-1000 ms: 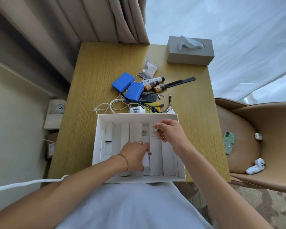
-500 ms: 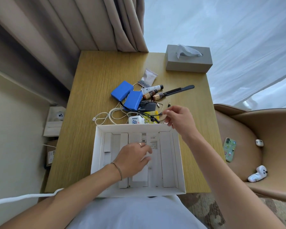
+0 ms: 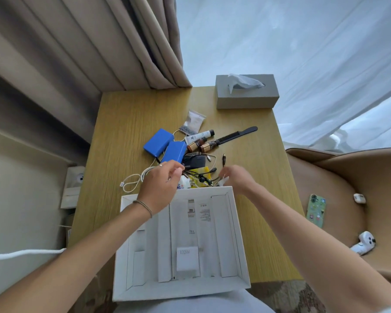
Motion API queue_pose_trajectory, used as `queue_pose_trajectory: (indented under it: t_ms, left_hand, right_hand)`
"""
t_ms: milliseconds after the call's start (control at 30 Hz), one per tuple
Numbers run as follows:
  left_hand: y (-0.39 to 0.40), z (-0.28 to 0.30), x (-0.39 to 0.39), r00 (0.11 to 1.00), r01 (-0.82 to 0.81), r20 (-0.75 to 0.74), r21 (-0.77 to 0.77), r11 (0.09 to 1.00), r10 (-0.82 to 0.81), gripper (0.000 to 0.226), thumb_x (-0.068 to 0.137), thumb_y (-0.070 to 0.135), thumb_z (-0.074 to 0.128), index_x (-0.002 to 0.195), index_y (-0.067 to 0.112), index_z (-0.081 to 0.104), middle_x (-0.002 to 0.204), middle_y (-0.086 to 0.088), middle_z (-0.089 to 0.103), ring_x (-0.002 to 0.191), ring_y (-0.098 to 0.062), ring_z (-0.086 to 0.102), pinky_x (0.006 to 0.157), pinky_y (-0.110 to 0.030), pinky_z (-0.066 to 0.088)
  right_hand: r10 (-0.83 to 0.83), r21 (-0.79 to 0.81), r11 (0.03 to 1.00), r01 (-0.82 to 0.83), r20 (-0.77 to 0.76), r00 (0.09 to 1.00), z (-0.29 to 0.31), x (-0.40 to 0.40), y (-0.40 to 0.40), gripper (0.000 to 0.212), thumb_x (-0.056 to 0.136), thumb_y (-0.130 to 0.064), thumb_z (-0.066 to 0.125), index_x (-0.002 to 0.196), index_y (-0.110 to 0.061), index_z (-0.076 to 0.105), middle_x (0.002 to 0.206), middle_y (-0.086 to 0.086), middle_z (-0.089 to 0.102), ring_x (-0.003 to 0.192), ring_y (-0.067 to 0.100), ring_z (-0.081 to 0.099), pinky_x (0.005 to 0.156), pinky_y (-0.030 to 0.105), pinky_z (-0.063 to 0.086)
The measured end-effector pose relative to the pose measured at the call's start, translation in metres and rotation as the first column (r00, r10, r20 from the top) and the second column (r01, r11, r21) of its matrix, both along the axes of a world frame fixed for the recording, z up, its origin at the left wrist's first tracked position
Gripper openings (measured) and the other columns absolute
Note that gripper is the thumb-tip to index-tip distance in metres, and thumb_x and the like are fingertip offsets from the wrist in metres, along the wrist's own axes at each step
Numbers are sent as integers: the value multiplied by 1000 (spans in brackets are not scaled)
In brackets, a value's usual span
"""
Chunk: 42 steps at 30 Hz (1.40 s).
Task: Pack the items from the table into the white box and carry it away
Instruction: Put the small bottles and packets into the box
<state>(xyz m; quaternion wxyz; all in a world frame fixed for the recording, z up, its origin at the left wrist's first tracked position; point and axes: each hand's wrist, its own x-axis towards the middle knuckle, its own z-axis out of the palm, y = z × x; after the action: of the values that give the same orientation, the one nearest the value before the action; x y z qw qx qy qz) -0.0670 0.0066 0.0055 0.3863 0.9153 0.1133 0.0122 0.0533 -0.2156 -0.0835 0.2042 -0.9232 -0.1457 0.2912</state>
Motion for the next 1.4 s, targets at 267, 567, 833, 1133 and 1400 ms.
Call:
queue_pose_trajectory:
  t_ms: [267, 567, 833, 1133, 1400]
  left_hand:
    - [22, -32, 29, 956, -136, -251, 85, 987, 153, 13, 95, 23, 54, 92, 26, 66, 75, 8, 63, 73, -15, 59, 58, -27, 44]
    - [20, -46, 50, 858, 139, -509, 110, 984, -65, 30, 87, 15, 65, 116, 21, 66, 107, 1, 69, 95, -18, 64, 78, -31, 55]
    - [27, -56, 60, 744, 396, -642, 202, 896, -185, 47, 82, 31, 75, 125, 19, 62, 118, -3, 66, 102, -23, 61, 89, -37, 54]
    - [29, -59, 60, 766, 484, -604, 315, 816, -221, 29, 82, 38, 71, 106, 20, 67, 98, -4, 69, 86, -23, 61, 70, -33, 51]
    - [43, -35, 40, 935, 196, -344, 296, 935, -87, 35, 86, 51, 65, 84, 17, 57, 78, -3, 61, 71, -23, 57, 55, -31, 36]
  right_hand:
    - [46, -34, 999, -43, 109, 993, -16, -1, -9, 36, 79, -35, 80, 109, -17, 69, 106, 5, 70, 91, 21, 61, 76, 32, 51]
    - [-274, 372, 841, 393, -334, 902, 54, 4, -18, 18, 88, -20, 68, 104, -13, 70, 104, 14, 70, 80, 22, 69, 64, 26, 59]
    - [-285, 510, 635, 580, -544, 789, 125, -36, -17, 38, 102, -27, 43, 109, -2, 71, 79, 16, 70, 61, 20, 51, 54, 29, 38]
    - [-167, 436, 821, 368, -433, 886, 129, -99, 8, 31, 99, -34, 52, 101, -11, 72, 76, -1, 76, 61, 10, 56, 54, 21, 43]
    - [-148, 306, 912, 274, -379, 914, 87, -124, 41, 13, 90, -34, 72, 94, -22, 73, 83, 5, 76, 69, 14, 70, 66, 28, 61]
